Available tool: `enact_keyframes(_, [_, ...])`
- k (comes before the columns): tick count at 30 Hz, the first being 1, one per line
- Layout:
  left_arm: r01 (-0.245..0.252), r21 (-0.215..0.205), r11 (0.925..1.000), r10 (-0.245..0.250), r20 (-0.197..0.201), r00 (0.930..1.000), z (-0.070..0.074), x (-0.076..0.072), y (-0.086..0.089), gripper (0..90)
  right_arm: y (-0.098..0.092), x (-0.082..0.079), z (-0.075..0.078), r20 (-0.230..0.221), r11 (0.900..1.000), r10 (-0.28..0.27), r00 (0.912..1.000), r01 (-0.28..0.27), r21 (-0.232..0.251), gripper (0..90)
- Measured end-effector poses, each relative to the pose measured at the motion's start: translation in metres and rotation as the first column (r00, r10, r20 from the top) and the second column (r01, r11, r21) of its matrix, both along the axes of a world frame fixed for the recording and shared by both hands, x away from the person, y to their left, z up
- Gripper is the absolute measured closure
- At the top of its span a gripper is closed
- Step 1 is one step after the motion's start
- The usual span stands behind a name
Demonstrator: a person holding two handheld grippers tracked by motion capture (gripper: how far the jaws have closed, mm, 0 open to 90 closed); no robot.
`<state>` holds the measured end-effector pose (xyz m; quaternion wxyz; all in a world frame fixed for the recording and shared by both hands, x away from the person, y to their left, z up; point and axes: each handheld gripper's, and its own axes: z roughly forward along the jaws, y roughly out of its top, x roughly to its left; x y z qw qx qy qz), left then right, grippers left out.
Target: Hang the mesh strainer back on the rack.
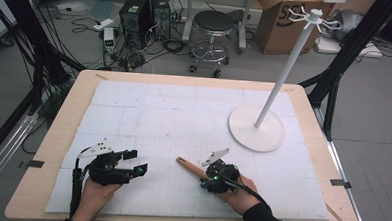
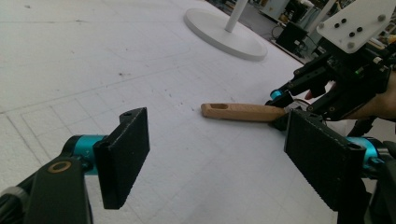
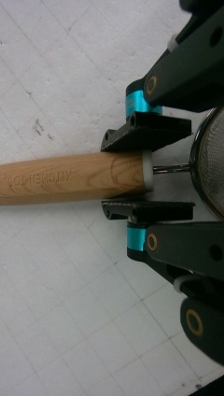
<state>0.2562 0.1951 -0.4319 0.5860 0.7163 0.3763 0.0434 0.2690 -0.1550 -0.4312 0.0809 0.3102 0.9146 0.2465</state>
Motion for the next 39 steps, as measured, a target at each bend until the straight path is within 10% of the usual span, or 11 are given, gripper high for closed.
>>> enact_keyframes(27, [-0.006, -0.026, 0.9996, 0.007, 0.001, 1.0, 0.0, 0.001, 0.005, 23.4, -0.021, 0.009, 0.0, -0.063, 0.986, -0.007, 0.998, 0.017, 0.165, 69.5])
enact_keyframes(39, [-0.007, -0.023, 0.9997, 0.007, 0.003, 1.0, 0.0, 0.0, 0.005, 23.4, -0.033, 0.013, 0.004, -0.072, 0.947, -0.036, 0.9968, 0.057, 0.317, 69.4])
